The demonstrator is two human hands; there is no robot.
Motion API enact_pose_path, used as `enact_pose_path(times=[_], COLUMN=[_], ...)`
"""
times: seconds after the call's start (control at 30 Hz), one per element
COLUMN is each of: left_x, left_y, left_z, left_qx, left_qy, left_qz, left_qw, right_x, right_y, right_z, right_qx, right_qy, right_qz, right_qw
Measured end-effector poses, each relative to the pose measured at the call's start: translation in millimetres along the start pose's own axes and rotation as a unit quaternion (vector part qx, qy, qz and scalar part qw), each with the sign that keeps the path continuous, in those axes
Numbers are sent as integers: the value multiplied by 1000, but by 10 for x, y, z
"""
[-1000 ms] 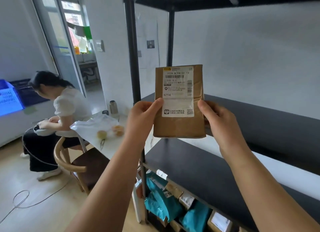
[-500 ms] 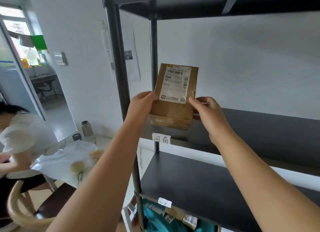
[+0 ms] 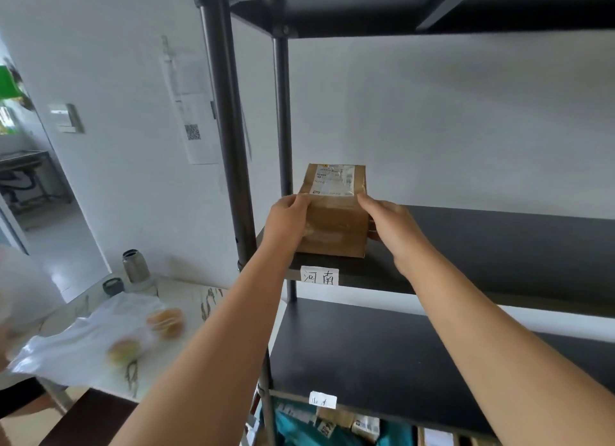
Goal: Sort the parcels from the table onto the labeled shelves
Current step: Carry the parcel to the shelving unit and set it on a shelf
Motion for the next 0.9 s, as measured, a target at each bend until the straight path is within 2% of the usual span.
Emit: enact_pose_path(times=[0.13,0.43,0.6,0.73,0.9], left_x=[-24,-245,-690,-977,-1018], left_y=[15,-29,40,420,1085], left_z=[0,118,398,699,1072], left_qx=[6,-41,-90,-52,37], left_qy=[23,114,258,336,353], left_qz=[-46,-137,-154,-137,-70], left_qw=[999,983,950,930,932], right_x=[2,1,26,-20,-360], right_y=[0,-112,-418,-763,-1444], right_z=[4,165,378,644,1087], right_qx=[-19,-75,-134,-176,-270], right_qy=[-3,-23,-43,-72,-77], right_qz=[13,19,0,-42,-60], right_qw=[1000,997,990,981,958])
Point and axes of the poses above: each hand's wrist, its own z-axis away from the middle knuckle, its own y-axis out of the palm, x = y × z, the point moved 9 cm from there along -z, towards the middle knuckle, and after that the axes turned 14 degrees about y, right-handed, at the moved point
